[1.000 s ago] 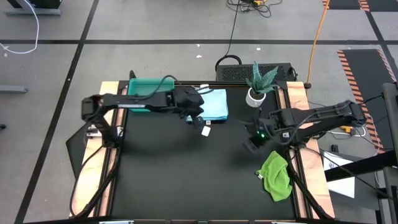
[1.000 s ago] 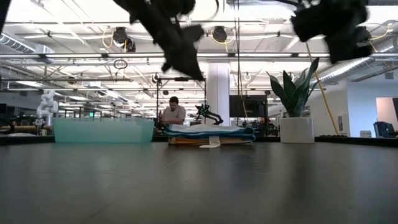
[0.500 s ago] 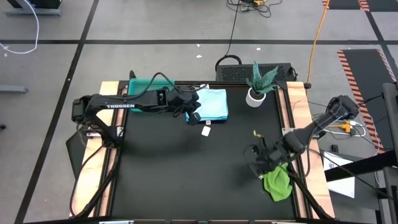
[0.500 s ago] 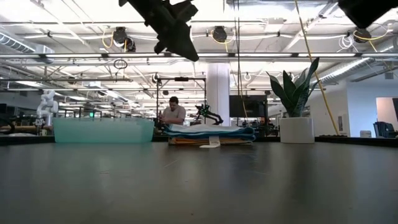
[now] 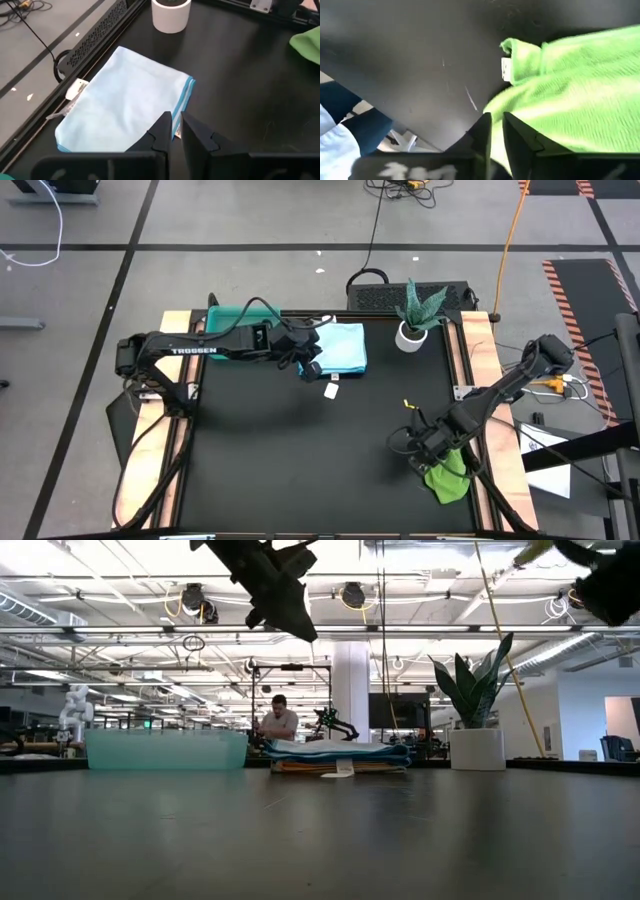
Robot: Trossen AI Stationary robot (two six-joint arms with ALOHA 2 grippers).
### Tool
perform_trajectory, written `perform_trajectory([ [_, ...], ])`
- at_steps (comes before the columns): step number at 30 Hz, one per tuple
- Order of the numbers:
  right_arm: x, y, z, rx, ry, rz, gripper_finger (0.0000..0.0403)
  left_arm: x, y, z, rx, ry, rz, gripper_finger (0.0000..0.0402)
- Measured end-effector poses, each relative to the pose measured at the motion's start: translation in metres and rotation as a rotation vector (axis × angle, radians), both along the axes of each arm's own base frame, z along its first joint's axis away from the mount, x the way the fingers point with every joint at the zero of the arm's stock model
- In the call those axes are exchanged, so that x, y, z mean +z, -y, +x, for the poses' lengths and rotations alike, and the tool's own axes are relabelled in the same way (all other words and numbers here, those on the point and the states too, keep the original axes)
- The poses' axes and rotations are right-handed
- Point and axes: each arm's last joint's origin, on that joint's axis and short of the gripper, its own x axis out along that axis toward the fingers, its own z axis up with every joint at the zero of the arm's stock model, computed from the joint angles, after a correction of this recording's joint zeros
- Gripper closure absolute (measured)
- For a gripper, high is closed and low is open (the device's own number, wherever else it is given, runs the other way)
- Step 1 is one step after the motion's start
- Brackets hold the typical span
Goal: Fold microfiber towels
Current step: Fold the green microfiber towel
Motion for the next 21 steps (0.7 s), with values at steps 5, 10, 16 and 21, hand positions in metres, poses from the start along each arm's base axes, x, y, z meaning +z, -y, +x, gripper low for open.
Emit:
perform_trajectory([
  [5,-0.030,0.005,-0.001,0.031,0.041,0.040,0.0312,0.000,0.000,0.000,0.038,0.019,-0.040,0.0360],
  [10,-0.056,0.015,-0.013,0.072,-0.014,0.054,0.0276,0.000,0.000,0.000,0.055,0.028,-0.059,0.0360],
  [16,-0.072,0.022,-0.024,0.093,-0.084,0.060,0.0269,0.000,0.000,0.000,0.060,0.031,-0.064,0.0360],
  [21,-0.072,0.022,-0.019,0.121,0.001,0.043,0.0274,0.000,0.000,0.000,0.073,0.038,-0.078,0.0360],
])
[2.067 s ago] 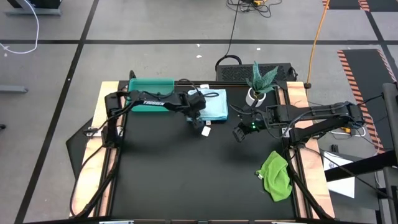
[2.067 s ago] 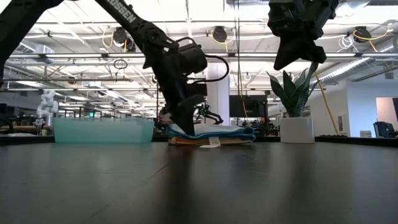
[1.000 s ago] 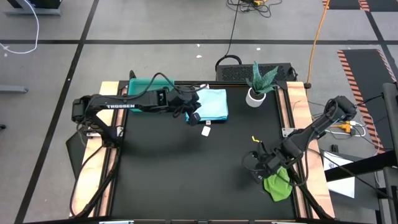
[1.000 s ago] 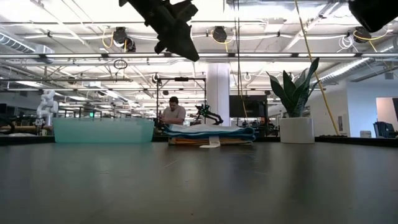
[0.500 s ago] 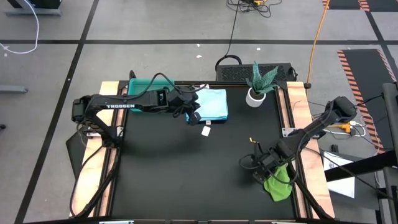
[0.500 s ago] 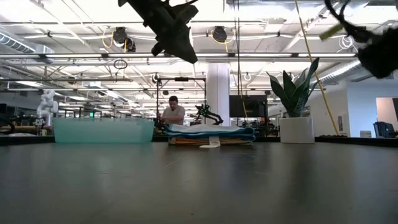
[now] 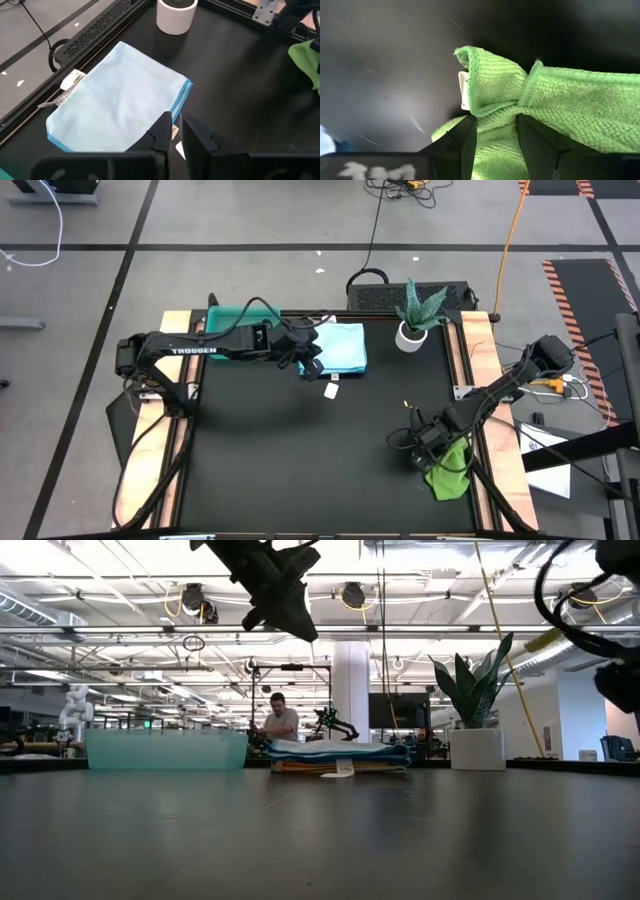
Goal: Fold microfiber towels
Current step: Fold the green microfiber towel
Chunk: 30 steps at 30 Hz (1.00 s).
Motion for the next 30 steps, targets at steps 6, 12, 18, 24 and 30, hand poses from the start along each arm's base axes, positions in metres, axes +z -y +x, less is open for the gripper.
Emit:
perform_trajectory([
  [6,0.001,0.002,0.008,-0.008,0.094,-0.018,0.0274,0.000,0.000,0.000,0.004,0.003,-0.004,0.0360],
  [12,0.004,0.004,0.013,-0.024,0.115,0.028,0.0275,0.000,0.000,0.000,0.015,0.008,-0.015,0.0360],
  [18,0.012,0.004,0.020,-0.040,0.216,0.075,0.0275,0.000,0.000,0.000,0.018,0.010,-0.019,0.0360],
  [24,0.016,0.004,0.020,-0.025,0.252,0.078,0.0275,0.001,0.000,0.000,0.018,0.013,-0.018,0.0360],
  [30,0.013,0.007,0.022,-0.006,0.318,-0.048,0.0275,0.001,0.000,0.000,0.015,0.012,-0.015,0.0360],
])
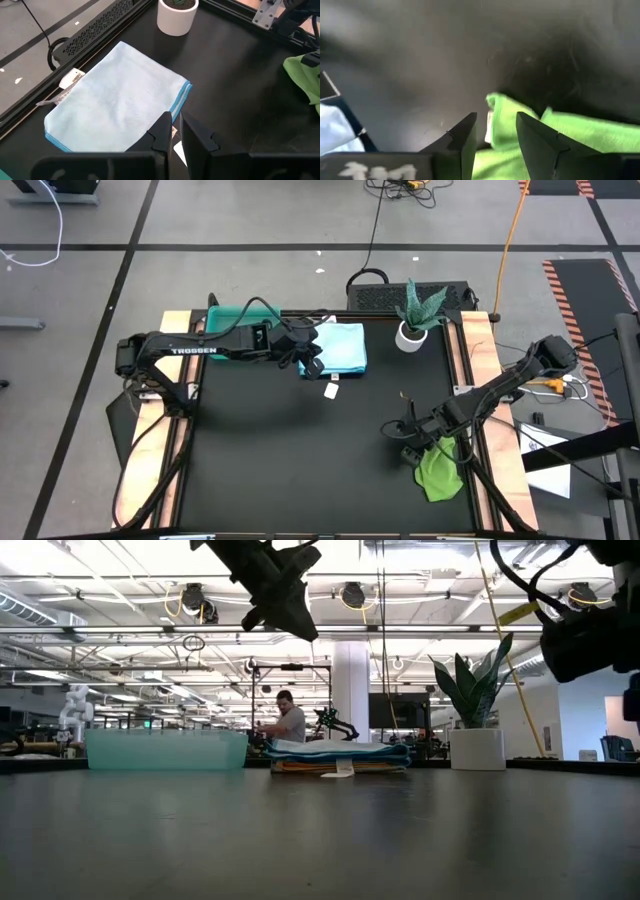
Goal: Fold microfiber towels
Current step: Fold the green microfiber towel
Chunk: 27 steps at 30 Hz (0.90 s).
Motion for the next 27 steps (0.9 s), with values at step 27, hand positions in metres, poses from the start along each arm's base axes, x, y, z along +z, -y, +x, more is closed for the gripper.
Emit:
perform_trajectory([
  [27,-0.012,0.000,0.016,0.019,0.053,-0.032,0.0397,0.000,0.000,0.000,0.001,0.000,-0.001,0.0360],
])
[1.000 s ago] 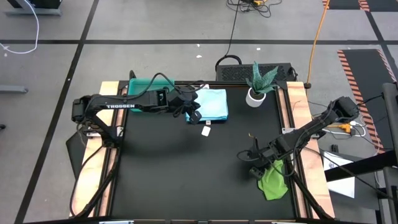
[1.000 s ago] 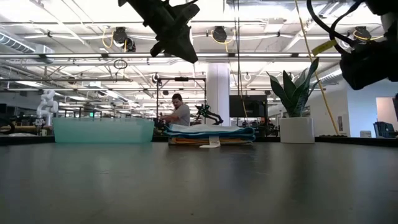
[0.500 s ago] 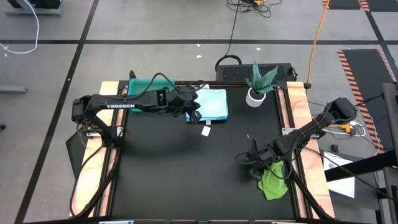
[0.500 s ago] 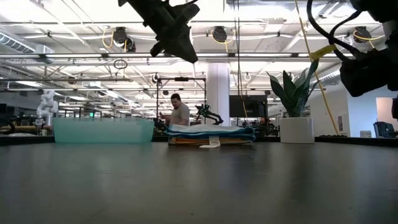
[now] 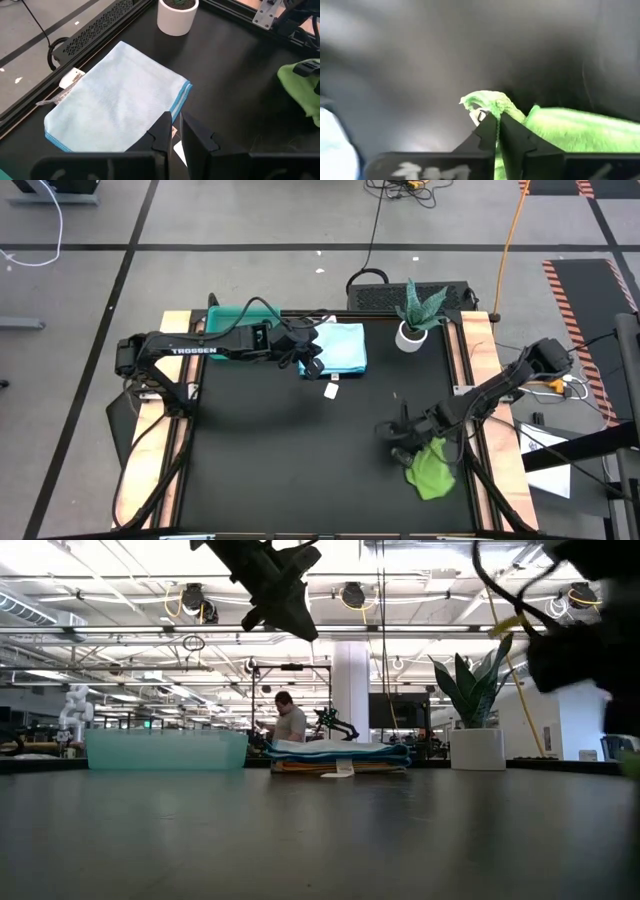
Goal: Fold microfiber towels
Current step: Fold the green microfiber towel
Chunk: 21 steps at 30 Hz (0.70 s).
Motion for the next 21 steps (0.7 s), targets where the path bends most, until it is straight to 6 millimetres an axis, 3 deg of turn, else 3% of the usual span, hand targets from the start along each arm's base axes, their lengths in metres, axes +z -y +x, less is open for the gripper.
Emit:
perform_trajectory([
  [4,0.026,0.009,0.010,-0.067,0.191,0.002,0.0401,0.000,0.000,0.000,0.000,-0.001,0.000,0.0360],
  [8,0.071,0.022,0.020,-0.088,0.497,-0.039,0.0401,0.000,0.000,0.000,-0.001,-0.001,0.000,0.0360],
  [12,0.128,0.033,0.021,-0.079,0.968,-0.125,0.0402,0.000,0.000,0.000,0.000,-0.003,-0.001,0.0360],
  [15,0.167,0.038,0.010,-0.048,1.327,-0.234,0.0402,0.000,0.000,0.000,-0.001,-0.005,-0.002,0.0360],
  [18,0.185,0.043,-0.003,-0.022,1.486,-0.340,0.0402,0.000,0.000,0.000,0.000,-0.004,-0.003,0.0360],
  [21,0.184,0.046,-0.009,-0.051,1.443,-0.407,0.0402,0.000,0.000,0.000,0.001,-0.004,-0.003,0.0360],
])
